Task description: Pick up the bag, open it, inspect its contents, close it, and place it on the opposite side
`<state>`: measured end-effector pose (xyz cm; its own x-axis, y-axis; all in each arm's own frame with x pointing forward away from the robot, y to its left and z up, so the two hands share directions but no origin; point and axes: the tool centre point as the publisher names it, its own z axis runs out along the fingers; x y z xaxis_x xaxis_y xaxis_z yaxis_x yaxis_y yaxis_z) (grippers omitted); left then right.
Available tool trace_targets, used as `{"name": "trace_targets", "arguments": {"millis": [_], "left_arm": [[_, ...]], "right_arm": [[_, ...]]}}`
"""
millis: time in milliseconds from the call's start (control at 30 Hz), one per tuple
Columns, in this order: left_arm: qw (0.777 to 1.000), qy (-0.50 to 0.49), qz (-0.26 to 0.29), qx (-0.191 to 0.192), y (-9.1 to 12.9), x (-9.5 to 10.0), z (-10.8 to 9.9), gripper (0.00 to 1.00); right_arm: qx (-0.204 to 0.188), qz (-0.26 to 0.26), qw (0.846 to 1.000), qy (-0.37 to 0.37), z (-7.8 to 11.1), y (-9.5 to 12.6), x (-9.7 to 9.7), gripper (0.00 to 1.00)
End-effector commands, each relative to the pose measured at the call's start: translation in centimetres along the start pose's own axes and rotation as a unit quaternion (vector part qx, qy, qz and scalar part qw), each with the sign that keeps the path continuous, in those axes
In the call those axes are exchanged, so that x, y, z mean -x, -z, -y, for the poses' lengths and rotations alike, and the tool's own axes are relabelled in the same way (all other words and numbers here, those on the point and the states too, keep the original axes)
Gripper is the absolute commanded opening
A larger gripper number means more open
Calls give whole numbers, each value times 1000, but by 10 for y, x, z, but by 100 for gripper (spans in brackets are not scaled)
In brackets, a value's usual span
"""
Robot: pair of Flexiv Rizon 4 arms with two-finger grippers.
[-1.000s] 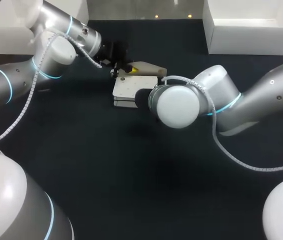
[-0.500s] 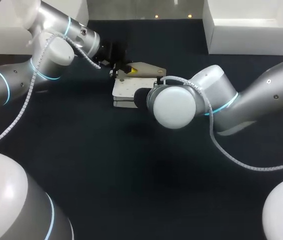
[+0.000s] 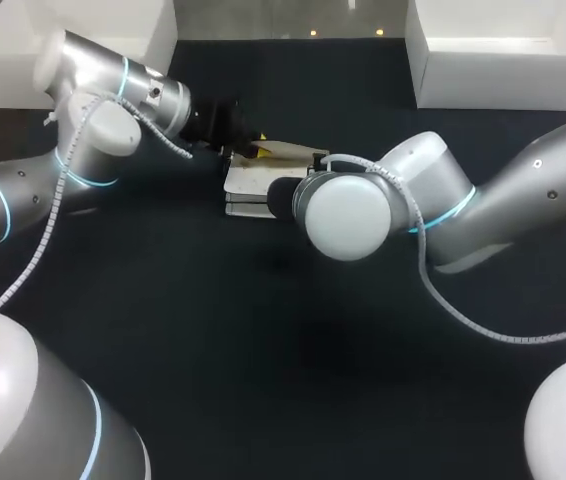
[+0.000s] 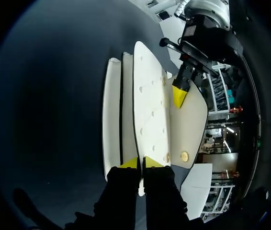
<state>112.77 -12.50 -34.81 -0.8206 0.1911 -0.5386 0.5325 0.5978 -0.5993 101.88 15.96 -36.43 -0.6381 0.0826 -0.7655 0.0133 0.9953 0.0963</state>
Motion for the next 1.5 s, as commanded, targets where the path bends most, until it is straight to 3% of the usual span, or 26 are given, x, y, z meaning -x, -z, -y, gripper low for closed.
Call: {"name": "trace_targets", "arguments": {"millis": [33,133,167,200,233,333,500,667,833,1200,1500], "left_arm": [[999,-9,51,-5,1,-15,1,0],[999,-8,53,-7,2,-13,1,0],[999,-8,54,-6,4,-12,1,7],[998,-4,55,-5,6,-10,2,36],[998,-2,56,-1,8,-7,3,46],[998,0,57,0,15,-1,7,56],[998,-8,64,2,27,6,12,42],[998,-16,67,8,27,11,11,0],[997,-32,72,-6,28,5,14,0],[996,-61,64,-19,25,-32,17,0],[997,-49,51,-28,24,-33,17,0]], "right_arm": [[0,2,1000,-1,1,-1,-1,0],[0,2,1000,-1,1,-1,-1,0],[0,2,1000,-1,1,-1,-1,0],[0,2,1000,-1,1,-1,-1,0],[0,2,1000,-1,1,-1,-1,0],[0,2,1000,-1,1,-1,-1,0],[0,2,1000,-1,1,-1,-1,0],[0,2,1000,-1,1,-1,-1,0],[0,2,1000,-1,1,-1,-1,0],[0,2,1000,-1,1,-1,-1,0],[0,2,1000,-1,1,-1,-1,0]]}}
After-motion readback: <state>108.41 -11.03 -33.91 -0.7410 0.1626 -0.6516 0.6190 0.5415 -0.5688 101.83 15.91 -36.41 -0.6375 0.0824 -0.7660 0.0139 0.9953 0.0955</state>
